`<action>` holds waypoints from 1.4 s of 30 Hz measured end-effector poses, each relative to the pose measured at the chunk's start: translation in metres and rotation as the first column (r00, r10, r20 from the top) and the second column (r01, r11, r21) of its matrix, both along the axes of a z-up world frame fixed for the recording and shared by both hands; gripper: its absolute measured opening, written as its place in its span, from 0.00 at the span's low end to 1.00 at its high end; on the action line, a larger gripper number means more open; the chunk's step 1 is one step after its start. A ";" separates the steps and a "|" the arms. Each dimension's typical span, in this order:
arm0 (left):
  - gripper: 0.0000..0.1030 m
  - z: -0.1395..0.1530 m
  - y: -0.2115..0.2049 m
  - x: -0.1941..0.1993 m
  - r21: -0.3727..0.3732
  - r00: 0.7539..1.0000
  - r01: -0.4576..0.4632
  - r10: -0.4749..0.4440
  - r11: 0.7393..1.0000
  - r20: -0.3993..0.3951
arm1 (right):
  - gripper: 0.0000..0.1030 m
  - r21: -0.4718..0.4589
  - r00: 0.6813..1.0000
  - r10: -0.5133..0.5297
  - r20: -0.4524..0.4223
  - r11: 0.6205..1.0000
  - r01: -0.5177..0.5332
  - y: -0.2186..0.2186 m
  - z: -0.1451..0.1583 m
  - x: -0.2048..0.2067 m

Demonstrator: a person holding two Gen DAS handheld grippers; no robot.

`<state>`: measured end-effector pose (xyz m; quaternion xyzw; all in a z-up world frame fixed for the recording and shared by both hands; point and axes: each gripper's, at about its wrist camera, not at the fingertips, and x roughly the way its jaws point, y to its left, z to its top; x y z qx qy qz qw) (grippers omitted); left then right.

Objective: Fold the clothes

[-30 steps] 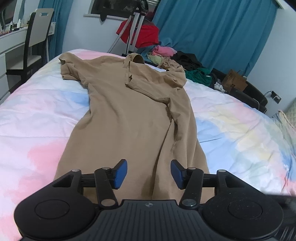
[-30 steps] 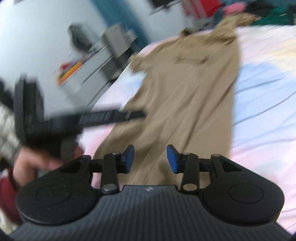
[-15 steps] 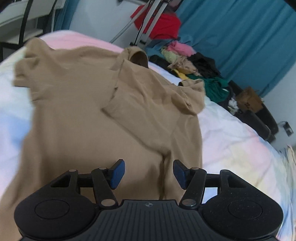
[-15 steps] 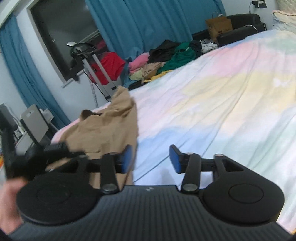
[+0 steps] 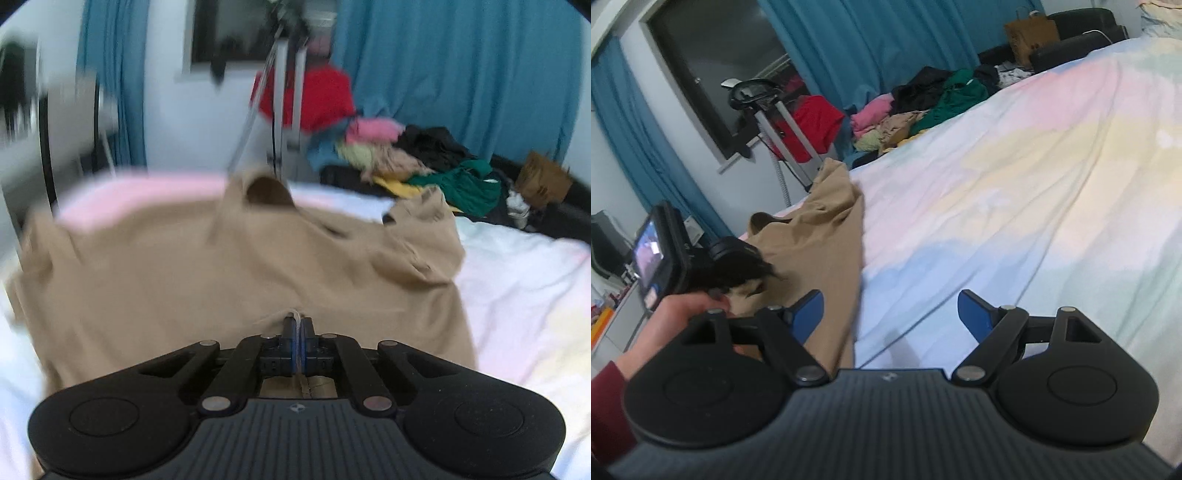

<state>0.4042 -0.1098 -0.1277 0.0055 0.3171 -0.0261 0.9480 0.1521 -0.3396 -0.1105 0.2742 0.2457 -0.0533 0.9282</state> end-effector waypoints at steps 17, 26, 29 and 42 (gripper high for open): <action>0.50 0.014 0.064 -0.179 -0.150 0.964 0.147 -0.175 0.978 -0.201 | 0.79 -0.097 0.992 0.075 0.097 0.993 -0.066 0.016 0.025 -0.020; 0.43 -0.006 0.096 -0.276 -0.236 0.890 0.157 -0.241 0.959 -0.388 | 0.79 -0.107 0.990 0.085 0.115 0.992 -0.073 0.024 0.041 -0.053; 0.41 -0.007 0.103 -0.288 -0.251 0.879 0.160 -0.253 0.955 -0.404 | 0.79 -0.119 0.989 0.106 0.106 0.988 -0.093 0.030 0.043 -0.063; 0.02 -0.004 0.105 -0.322 -0.259 0.860 0.207 -0.302 0.943 -0.412 | 0.79 -0.177 0.981 0.173 0.083 0.972 -0.156 0.054 0.043 -0.072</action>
